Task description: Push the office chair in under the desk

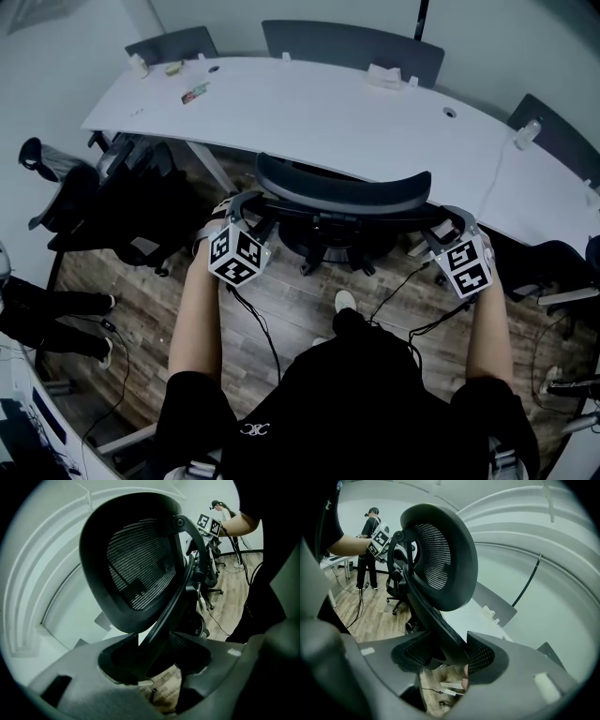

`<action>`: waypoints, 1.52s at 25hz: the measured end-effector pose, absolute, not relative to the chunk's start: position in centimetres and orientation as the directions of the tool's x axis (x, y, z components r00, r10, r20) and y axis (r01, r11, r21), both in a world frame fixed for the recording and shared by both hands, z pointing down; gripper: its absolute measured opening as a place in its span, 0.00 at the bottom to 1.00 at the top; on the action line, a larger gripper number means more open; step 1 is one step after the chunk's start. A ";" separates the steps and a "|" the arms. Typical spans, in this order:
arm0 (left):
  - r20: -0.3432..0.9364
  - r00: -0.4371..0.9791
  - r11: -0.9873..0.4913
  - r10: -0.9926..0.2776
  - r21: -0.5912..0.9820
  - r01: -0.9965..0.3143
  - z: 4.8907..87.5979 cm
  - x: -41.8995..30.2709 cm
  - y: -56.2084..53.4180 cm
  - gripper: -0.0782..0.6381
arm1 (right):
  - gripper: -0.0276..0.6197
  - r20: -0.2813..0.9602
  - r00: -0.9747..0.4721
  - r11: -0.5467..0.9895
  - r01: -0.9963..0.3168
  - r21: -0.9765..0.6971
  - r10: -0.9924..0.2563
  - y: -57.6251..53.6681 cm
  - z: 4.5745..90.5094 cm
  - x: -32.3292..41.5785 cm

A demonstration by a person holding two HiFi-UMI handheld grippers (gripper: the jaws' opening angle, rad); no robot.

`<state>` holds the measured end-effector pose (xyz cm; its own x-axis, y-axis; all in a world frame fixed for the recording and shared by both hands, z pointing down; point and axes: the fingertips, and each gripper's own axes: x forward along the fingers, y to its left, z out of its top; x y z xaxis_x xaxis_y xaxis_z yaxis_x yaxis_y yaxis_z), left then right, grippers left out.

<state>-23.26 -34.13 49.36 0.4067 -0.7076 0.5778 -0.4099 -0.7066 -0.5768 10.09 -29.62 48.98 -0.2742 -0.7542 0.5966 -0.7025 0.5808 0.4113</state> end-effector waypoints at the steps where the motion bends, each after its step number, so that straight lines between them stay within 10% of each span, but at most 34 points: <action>1: 0.582 0.407 -0.710 -0.704 -0.573 -0.409 49.4 -23.3 -34.2 0.40 | 0.42 0.599 -0.275 0.582 -0.703 0.408 -0.752 -29.7 49.0 10.1; 38: 0.602 0.413 -0.730 -0.683 -0.568 -0.379 49.3 -23.2 -42.3 0.40 | 0.43 0.599 -0.270 0.547 -0.763 0.345 -0.754 -34.9 49.0 9.8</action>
<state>-23.24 -42.27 49.35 0.4132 -0.6832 0.6021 -0.3791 -0.7302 -0.5684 9.79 -34.95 48.98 -0.2698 -0.7543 0.5985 -0.7628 0.5467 0.3452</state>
